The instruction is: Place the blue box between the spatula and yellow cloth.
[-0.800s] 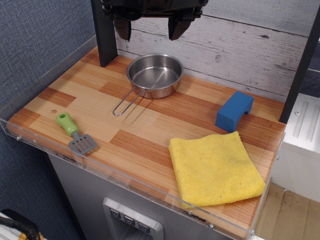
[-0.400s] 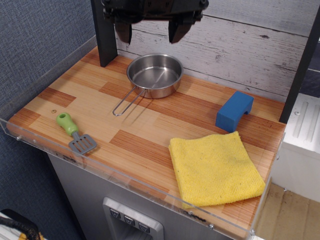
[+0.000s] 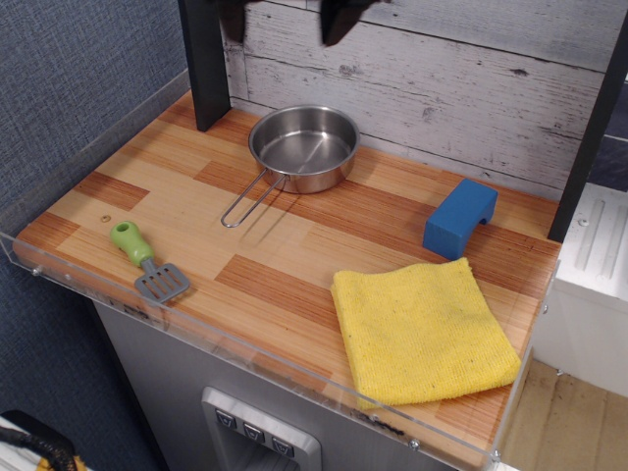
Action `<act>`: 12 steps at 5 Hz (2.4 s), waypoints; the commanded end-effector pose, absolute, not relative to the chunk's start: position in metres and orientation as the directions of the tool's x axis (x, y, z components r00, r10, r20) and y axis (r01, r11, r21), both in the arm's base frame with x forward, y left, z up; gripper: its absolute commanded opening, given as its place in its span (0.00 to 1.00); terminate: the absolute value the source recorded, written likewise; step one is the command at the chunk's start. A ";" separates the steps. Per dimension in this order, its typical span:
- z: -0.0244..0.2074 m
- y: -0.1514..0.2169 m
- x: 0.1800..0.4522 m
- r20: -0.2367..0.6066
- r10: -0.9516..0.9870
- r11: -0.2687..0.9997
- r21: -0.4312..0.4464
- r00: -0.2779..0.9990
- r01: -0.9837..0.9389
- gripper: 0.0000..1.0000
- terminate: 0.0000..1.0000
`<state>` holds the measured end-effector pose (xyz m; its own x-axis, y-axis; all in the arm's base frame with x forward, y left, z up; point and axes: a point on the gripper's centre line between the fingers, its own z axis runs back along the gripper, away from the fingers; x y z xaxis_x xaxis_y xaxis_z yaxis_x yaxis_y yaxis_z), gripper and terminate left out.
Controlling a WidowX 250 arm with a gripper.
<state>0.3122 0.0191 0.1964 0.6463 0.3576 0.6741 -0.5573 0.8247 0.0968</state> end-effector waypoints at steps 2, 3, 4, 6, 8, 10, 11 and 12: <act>0.180 -0.048 0.327 0.529 0.193 0.948 0.115 0.827 -0.295 1.00 0.00; 0.164 -0.064 0.330 0.470 0.189 0.968 0.057 0.862 -0.244 1.00 0.00; 0.148 -0.075 0.336 0.436 0.175 0.975 0.045 0.883 -0.216 1.00 0.00; 0.114 -0.076 0.356 0.395 0.171 0.971 0.088 0.902 -0.223 1.00 0.00; 0.078 -0.070 0.369 0.364 0.147 0.958 0.181 0.920 -0.224 1.00 0.00; 0.061 -0.068 0.371 0.343 0.142 0.952 0.211 0.928 -0.223 1.00 0.00; 0.058 -0.067 0.369 0.348 0.140 0.948 0.223 0.927 -0.227 1.00 0.00; 0.060 -0.067 0.367 0.351 0.144 0.947 0.222 0.925 -0.231 1.00 0.00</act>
